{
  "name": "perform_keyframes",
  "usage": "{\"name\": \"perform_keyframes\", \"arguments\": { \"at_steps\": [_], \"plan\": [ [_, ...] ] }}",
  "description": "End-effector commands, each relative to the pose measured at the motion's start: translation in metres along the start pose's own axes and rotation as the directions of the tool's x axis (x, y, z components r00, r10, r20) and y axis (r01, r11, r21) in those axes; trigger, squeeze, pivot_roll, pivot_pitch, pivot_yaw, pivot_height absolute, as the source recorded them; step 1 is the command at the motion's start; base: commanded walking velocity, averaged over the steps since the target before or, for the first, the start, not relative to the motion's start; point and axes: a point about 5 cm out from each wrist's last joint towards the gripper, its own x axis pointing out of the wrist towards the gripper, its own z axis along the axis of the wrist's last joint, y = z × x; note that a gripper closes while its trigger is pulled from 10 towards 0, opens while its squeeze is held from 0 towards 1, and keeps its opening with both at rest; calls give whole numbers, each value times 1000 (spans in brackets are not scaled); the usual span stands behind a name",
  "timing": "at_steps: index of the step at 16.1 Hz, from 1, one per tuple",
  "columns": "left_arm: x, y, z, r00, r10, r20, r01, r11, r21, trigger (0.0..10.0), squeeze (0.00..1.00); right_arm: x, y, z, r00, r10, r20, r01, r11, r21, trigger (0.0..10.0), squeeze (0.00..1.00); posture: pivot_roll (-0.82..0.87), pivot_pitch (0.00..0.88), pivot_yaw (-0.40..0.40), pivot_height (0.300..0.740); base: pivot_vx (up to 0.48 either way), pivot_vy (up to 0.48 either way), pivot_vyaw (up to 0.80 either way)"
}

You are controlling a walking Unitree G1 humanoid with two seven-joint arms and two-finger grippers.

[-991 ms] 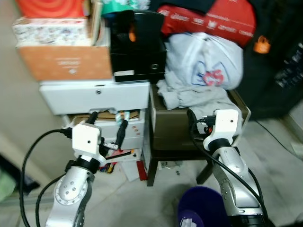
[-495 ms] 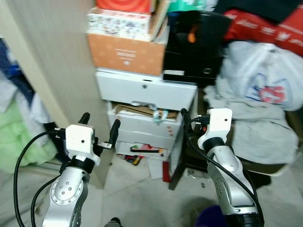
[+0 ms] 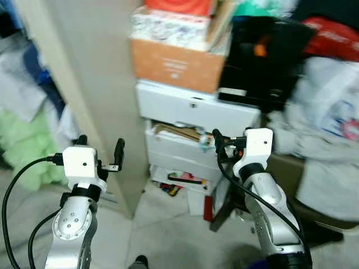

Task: Clean up the room

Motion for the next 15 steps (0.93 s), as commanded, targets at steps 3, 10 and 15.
{"name": "perform_keyframes", "arguments": {
  "at_steps": [3, 10, 15],
  "plan": [
    [5, 2, 1, 1000, 20, 11, -20, 1000, -1, 10000, 0, 5, 0, 1, 1000, -1, 13, 1, 1000, 2, 10000, 0, -27, 55, -71, 740, 0, 0, 800],
    [6, 6, -6, 996, 84, 8, -84, 996, 3, 10000, 0, 15, 2, 3, 999, -7, 48, 7, 1000, 6, 10000, 0, -24, 16, -56, 740, 0, 0, 800],
    [3, 3, -10, 998, 65, -20, -64, 998, 11, 10000, 0, 2, 2, -4, 999, -33, 27, 33, 999, 11, 10000, 0, -39, 50, -29, 740, 0, 0, 770]
  ]
}}
